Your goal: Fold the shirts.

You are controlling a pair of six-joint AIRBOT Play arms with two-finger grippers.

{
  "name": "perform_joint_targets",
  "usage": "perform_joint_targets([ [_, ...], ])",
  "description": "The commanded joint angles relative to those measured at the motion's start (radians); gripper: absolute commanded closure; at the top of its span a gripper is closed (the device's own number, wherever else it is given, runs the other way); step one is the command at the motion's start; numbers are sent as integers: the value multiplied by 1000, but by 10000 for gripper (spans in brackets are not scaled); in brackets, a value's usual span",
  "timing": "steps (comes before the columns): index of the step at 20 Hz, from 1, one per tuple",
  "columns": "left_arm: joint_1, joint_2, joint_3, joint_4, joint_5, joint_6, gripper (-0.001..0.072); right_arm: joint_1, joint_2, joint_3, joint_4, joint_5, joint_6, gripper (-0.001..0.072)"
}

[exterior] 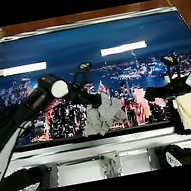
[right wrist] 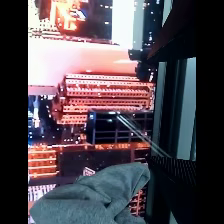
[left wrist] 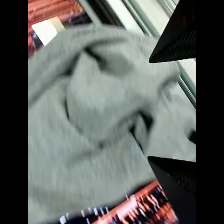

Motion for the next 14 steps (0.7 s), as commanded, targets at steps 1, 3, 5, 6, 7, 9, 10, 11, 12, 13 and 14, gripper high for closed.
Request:
perform_joint_targets([
  [1, 161, 70, 2, 3, -218, 69, -11, -72, -82, -18, 10, 61, -82, 12],
  [3, 206, 162, -108, 2, -258, 85, -11, -149, -140, -43, 94, 119, -158, 12],
  [5, 210, 270, -311, -3, -198, 75, -11, -188, -192, -87, 240, 115, -212, 13],
  [6, 210, 317, -429, -18, -138, 60, -11, -187, -223, -105, 307, 111, -234, 13],
  [7, 210, 354, -555, -55, -53, 29, -11, -184, -254, -117, 367, 107, -259, 13],
  [9, 210, 369, -745, -208, 106, -2, -11, -185, -321, -124, 469, 105, -290, 12],
  [10, 203, 362, -807, -276, 185, -2, -11, -185, -352, -124, 498, 97, -295, 13],
  [11, 188, 354, -851, -319, 269, -2, -11, -182, -378, -124, 506, 89, -294, 13],
  [12, 172, 341, -873, -341, 340, -2, -11, -172, -402, -124, 496, 88, -291, 12],
  [13, 151, 316, -877, -345, 393, -2, -10, -154, -420, -124, 480, 88, -288, 13],
  [14, 138, 285, -875, -351, 433, -2, -11, -129, -436, -124, 462, 87, -283, 12],
])
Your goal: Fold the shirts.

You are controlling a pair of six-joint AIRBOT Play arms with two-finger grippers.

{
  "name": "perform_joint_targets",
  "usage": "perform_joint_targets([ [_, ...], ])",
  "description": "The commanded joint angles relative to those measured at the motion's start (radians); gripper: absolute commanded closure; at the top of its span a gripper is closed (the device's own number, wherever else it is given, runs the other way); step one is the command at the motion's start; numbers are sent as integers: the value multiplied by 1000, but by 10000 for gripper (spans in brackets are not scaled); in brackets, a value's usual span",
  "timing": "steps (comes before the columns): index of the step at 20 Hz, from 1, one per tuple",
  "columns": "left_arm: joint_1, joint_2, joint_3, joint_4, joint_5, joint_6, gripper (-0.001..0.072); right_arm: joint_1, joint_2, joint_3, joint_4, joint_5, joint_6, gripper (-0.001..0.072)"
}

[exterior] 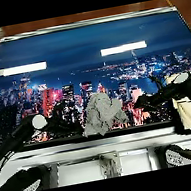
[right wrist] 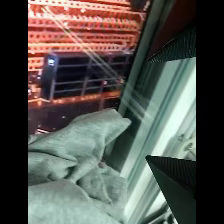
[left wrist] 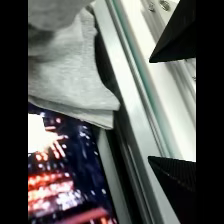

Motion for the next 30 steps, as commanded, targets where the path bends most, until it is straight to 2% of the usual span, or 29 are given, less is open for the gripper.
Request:
perform_joint_targets([
  [1, -40, -71, -82, -104, 230, -10, -11, 57, -74, -5, 20, -3, -11, 13],
  [4, -47, -177, -58, -129, 243, -3, -10, 127, -85, -4, 15, -25, -12, 12],
  [5, -47, -198, -46, -148, 253, 32, 3, 138, -85, -4, 14, -29, -11, 12],
  [6, -47, -210, -33, -167, 269, 61, 72, 147, -85, -4, 13, -31, -5, 12],
  [7, -47, -219, -21, -192, 286, 96, 173, 151, -85, -4, 11, -31, -2, 13],
  [8, -47, -233, -8, -217, 291, 125, 219, 158, -85, -4, 9, -32, -2, 13],
  [12, -47, -304, 31, -241, 248, 127, 219, 233, -85, -4, -3, -95, 23, 13],
  [13, -47, -311, 34, -246, 245, 127, 271, 262, -85, -4, -9, -126, 35, 13],
  [14, -47, -310, 34, -252, 245, 128, 400, 286, -85, -4, -17, -155, 52, 13],
  [17, -47, -309, 41, -293, 245, 175, 609, 339, -85, -4, -41, -208, 92, 14],
  [18, -47, -309, 47, -297, 245, 175, 676, 351, -87, -4, -56, -212, 110, 83],
  [19, -47, -308, 53, -297, 245, 175, 676, 364, -98, -4, -79, -210, 135, 277],
  [21, -47, -299, 64, -297, 245, 183, 677, 382, -133, -4, -89, -210, 147, 288],
  [23, -47, -281, 70, -296, 245, 194, 677, 386, -167, -4, -61, -220, 146, 613],
  [24, -47, -270, 70, -296, 245, 194, 677, 385, -172, -4, -58, -239, 145, 656],
  [27, -46, -219, 70, -232, 245, 196, 681, 377, -142, 6, -92, -274, 136, 657],
  [28, -42, -179, 75, -151, 237, 166, 682, 369, -115, 24, -122, -263, 134, 657],
  [30, -17, -70, 119, 103, 174, 33, 683, 338, -18, 97, -229, -227, 134, 657],
])
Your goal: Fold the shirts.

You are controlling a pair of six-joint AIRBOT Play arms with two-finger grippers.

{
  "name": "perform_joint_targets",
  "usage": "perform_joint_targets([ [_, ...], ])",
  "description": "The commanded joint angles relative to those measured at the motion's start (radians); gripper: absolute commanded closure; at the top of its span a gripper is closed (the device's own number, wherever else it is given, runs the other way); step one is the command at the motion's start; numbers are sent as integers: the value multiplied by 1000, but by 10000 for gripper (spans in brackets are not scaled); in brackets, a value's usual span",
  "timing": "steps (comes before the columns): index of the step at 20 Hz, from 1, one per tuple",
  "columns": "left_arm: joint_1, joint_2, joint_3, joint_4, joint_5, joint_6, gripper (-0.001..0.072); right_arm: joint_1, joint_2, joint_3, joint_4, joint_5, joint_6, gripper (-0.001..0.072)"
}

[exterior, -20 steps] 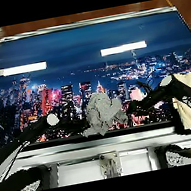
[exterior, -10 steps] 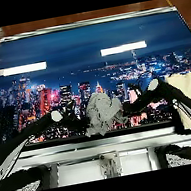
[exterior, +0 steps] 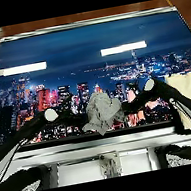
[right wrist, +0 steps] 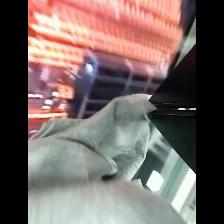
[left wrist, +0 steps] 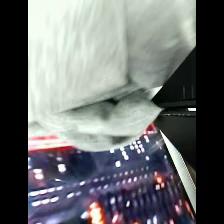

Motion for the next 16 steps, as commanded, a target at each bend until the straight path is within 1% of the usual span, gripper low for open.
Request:
perform_joint_targets([
  [1, 43, 174, 84, 396, -111, -168, 682, -44, 139, 109, -160, 26, -8, 657],
  [3, 98, 334, 246, 617, -241, -172, 681, -94, 286, 250, -230, 23, -60, 657],
  [4, 122, 412, 345, 703, -269, -171, 681, -122, 360, 330, -240, 1, -66, 657],
  [5, 150, 483, 449, 763, -267, -171, 681, -148, 436, 419, -238, -45, -66, 657],
  [6, 183, 548, 566, 796, -249, -171, 681, -163, 502, 498, -238, -103, -66, 657],
  [8, 239, 632, 777, 798, -186, -172, 680, -165, 619, 634, -216, -260, -85, 657],
  [10, 249, 669, 938, 798, -146, -171, 681, -165, 694, 725, -163, -333, -92, 657],
  [13, 249, 683, 1079, 798, -167, -161, 680, -166, 752, 814, -160, -285, -80, 657],
  [14, 249, 686, 1094, 801, -184, -141, 679, -166, 769, 822, -161, -261, -80, 657],
  [16, 249, 688, 1096, 834, -240, -134, 678, -166, 795, 822, -197, -172, -75, 657],
])
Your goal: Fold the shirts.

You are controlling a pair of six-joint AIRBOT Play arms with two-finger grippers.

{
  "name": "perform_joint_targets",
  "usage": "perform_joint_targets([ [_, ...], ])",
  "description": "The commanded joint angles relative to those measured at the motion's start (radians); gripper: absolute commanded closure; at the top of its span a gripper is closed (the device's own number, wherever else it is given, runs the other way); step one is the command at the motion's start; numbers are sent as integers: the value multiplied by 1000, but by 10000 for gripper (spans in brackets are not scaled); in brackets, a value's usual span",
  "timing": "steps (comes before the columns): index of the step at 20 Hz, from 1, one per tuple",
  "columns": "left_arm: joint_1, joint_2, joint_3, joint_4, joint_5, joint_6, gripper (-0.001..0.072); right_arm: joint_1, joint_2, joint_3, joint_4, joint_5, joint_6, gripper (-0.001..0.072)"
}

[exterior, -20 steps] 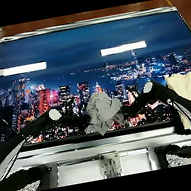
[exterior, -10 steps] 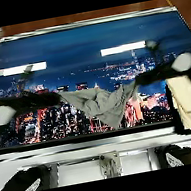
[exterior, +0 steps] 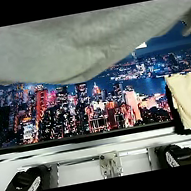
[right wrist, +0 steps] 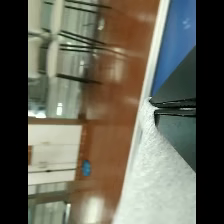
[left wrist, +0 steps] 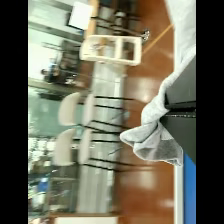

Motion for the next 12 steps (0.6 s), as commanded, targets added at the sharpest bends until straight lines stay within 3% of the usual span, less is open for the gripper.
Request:
perform_joint_targets([
  [1, 6, 14, 68, 72, -98, 21, 678, -2, 56, 44, -53, 143, 15, 656],
  [5, 6, -19, 42, 246, -340, 61, 678, -2, 12, 23, -138, 602, 32, 657],
  [7, 6, -34, -29, 326, -407, 62, 677, -2, -13, -83, -135, 726, 70, 656],
  [10, 6, -60, -190, 347, -379, 61, 677, -2, -14, -341, -130, 631, 76, 657],
  [12, 6, -106, -309, 346, -319, 44, 677, -2, -19, -525, -127, 445, 77, 657],
])
